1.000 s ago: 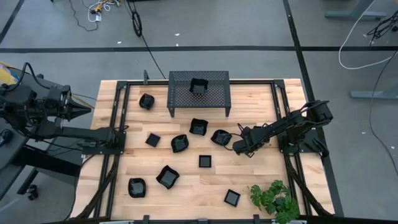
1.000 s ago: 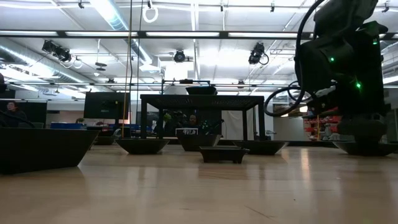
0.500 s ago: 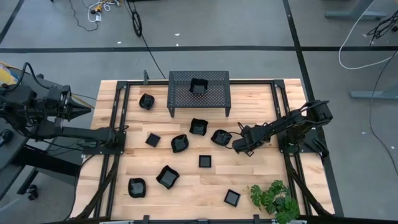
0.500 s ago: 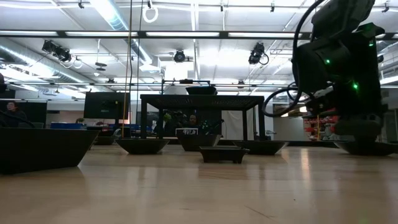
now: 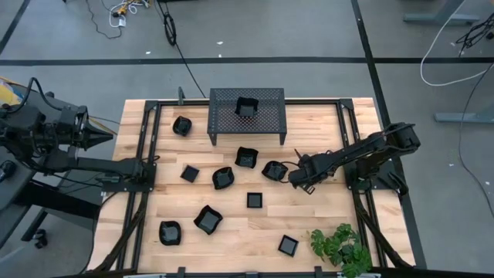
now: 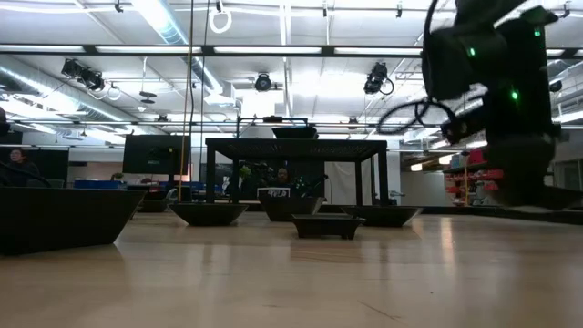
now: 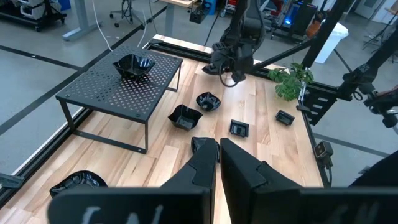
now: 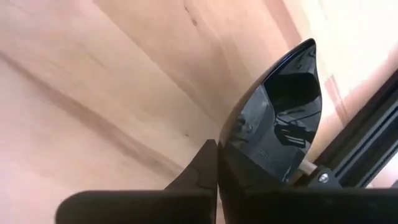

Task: Pick & Place Mini shaped plates
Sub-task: Put the leaf shaped plate on the shelf

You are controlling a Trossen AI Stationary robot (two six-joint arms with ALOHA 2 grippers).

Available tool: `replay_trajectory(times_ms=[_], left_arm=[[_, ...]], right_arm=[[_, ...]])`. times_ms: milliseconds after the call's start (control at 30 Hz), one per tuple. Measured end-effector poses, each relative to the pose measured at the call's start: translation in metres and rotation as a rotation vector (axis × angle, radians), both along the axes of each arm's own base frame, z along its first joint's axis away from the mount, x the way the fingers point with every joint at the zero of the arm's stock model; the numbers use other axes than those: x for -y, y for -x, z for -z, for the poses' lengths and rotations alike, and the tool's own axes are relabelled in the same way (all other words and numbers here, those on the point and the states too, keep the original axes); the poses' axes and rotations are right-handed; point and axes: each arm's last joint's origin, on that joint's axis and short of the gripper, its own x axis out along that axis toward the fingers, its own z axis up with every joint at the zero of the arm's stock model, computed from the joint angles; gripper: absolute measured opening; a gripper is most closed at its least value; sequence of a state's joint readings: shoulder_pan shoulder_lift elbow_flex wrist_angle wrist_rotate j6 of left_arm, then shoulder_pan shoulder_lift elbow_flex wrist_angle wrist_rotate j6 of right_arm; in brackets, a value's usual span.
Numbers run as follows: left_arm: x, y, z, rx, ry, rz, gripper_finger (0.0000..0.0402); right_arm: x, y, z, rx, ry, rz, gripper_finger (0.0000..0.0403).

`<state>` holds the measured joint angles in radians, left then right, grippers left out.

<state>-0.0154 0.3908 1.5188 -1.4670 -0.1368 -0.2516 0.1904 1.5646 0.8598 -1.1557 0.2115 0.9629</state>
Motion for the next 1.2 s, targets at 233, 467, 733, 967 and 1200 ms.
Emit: replay_trajectory(times_ms=[233,467,733,967,1200], left_arm=[[0.0,0.0,0.0,0.0,0.0,0.0,0.0025],[0.0,0.0,0.0,0.0,0.0,0.0,0.0025],[0.0,0.0,0.0,0.0,0.0,0.0,0.0025],[0.0,0.0,0.0,0.0,0.0,0.0,0.0025],[0.0,0.0,0.0,0.0,0.0,0.0,0.0025]], right_arm=[[0.004,-0.001,-0.042,-0.006,-0.026,-0.121,0.0001],[0.016,-0.009,-0.094,-0.002,-0.023,-0.374,0.0001],[0.035,-0.025,-0.14,-0.021,0.055,-0.816,0.0],[0.062,-0.035,-0.15,-0.102,0.14,-1.083,0.0],[0.087,-0.046,-0.154,-0.144,0.203,-1.296,0.0]])
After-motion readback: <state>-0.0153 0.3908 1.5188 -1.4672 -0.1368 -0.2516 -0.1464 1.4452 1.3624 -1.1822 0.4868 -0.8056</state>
